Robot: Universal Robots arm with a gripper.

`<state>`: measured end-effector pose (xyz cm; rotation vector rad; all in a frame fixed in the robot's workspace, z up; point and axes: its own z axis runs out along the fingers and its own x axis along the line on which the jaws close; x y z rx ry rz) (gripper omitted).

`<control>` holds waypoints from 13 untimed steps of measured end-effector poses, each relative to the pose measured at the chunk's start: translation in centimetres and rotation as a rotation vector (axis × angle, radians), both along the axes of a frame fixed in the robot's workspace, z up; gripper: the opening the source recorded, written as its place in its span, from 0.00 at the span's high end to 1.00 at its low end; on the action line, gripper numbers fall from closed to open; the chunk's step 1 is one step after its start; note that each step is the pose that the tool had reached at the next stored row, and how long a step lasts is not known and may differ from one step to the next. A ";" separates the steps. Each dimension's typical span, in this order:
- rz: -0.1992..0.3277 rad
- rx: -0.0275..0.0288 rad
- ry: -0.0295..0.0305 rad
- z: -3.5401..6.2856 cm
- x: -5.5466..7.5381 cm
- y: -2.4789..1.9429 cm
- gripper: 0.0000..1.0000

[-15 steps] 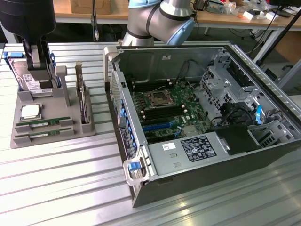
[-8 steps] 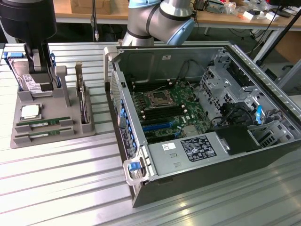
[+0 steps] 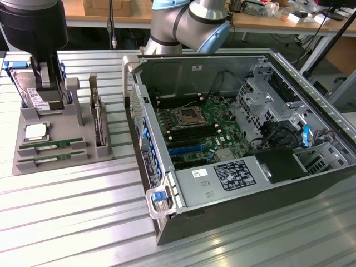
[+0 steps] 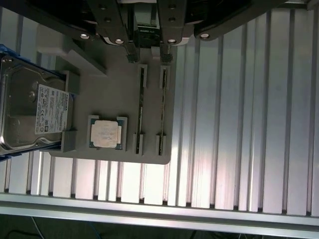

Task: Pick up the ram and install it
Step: 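Pick up the ram and move it above insertion slot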

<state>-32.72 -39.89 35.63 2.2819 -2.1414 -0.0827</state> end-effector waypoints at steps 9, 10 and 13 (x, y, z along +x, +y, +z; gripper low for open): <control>0.001 0.0003 0.0000 -0.60 0.0 -0.01 0.70; 0.001 0.0004 0.0000 -0.67 0.0 -0.01 0.70; 0.002 0.0004 0.0001 -0.87 0.0 -0.01 0.70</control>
